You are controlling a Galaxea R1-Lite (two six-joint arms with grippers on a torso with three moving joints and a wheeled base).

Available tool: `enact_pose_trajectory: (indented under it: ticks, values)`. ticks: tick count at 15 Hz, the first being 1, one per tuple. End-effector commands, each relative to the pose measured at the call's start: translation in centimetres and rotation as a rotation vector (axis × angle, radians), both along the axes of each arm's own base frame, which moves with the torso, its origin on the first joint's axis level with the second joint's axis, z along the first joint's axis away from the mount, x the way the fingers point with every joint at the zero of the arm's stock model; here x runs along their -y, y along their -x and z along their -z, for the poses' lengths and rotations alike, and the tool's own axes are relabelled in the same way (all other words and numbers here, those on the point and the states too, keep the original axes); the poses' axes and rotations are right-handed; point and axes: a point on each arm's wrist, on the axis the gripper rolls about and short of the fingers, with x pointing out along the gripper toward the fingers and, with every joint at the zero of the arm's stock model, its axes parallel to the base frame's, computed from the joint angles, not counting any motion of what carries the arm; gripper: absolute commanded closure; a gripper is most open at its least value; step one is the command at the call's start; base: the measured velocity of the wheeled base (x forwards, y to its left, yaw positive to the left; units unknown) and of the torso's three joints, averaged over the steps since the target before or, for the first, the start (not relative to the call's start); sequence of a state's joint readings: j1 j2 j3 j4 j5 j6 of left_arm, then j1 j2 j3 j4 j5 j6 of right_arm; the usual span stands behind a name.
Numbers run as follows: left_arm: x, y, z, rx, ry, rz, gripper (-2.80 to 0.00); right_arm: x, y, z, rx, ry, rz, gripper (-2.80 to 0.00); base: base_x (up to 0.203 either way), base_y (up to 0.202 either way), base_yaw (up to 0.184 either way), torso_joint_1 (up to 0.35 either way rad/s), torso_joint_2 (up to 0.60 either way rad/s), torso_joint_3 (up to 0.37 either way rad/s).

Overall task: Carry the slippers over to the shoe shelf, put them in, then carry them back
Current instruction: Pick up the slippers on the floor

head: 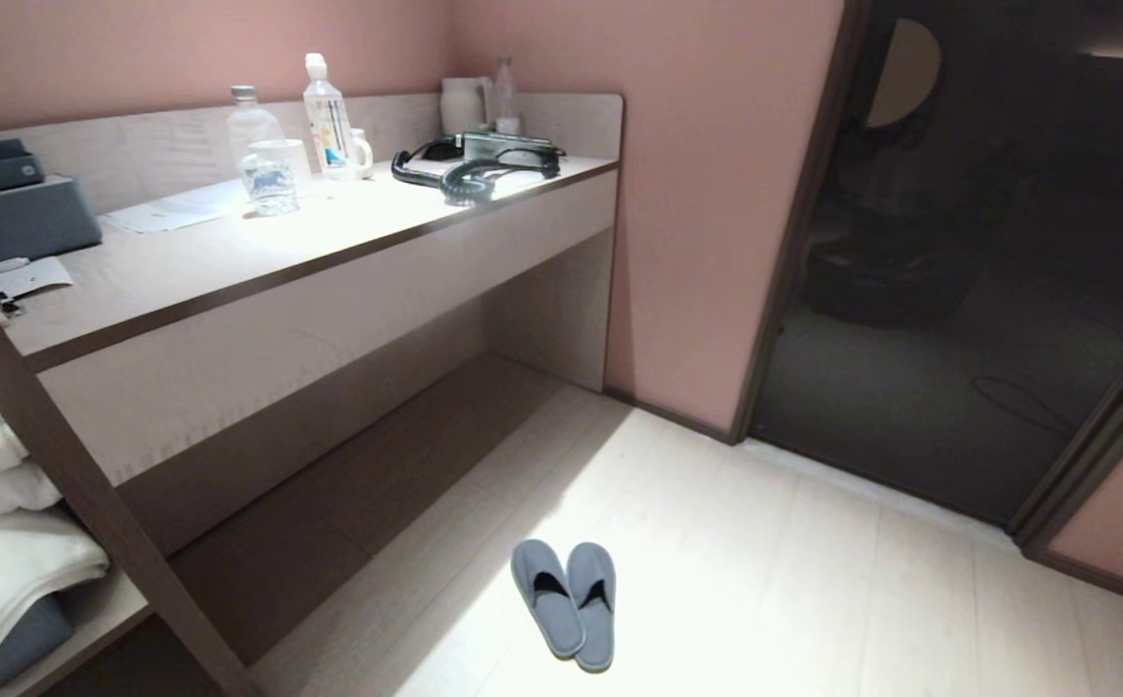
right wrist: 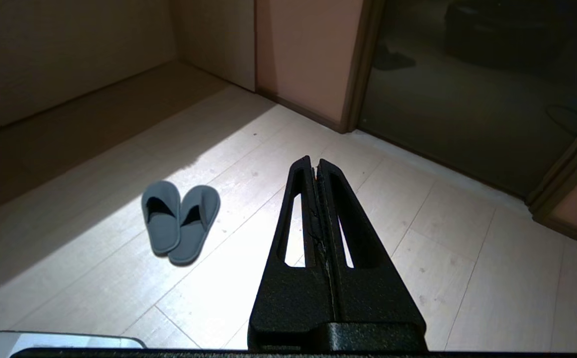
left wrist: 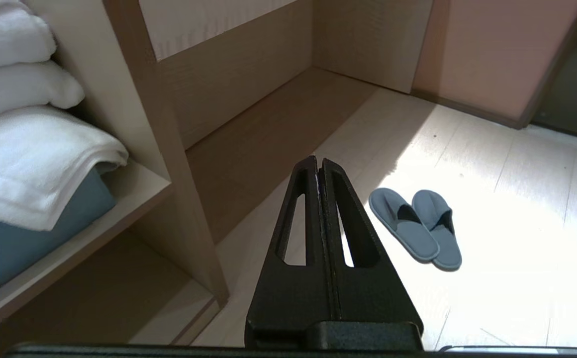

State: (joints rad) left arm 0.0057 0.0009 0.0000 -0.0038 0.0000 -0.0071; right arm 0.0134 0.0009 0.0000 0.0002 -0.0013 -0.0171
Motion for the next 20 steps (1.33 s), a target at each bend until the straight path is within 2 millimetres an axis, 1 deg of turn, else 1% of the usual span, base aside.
enact_pose_trajectory:
  ticks: [1,6,20]
  values:
    - [0.0,-0.01,-0.01,0.0,0.002,0.0,0.0,0.0,-0.01,0.0,-0.001,-0.002,0.0,0.0,0.0,0.0,0.0,0.0,0.0,0.0]
    - [0.0,-0.01,-0.01,0.0,0.002,0.0,0.0,0.0,-0.01,0.0,-0.001,-0.005,0.0,0.0,0.0,0.0,0.0,-0.001,0.0,-0.036]
    - [0.0,-0.01,-0.01,0.0,0.008,0.0,0.0,0.0,-0.01,0.0,-0.001,0.0,0.0,0.0,0.0,0.0,0.0,0.004,0.0,-0.192]
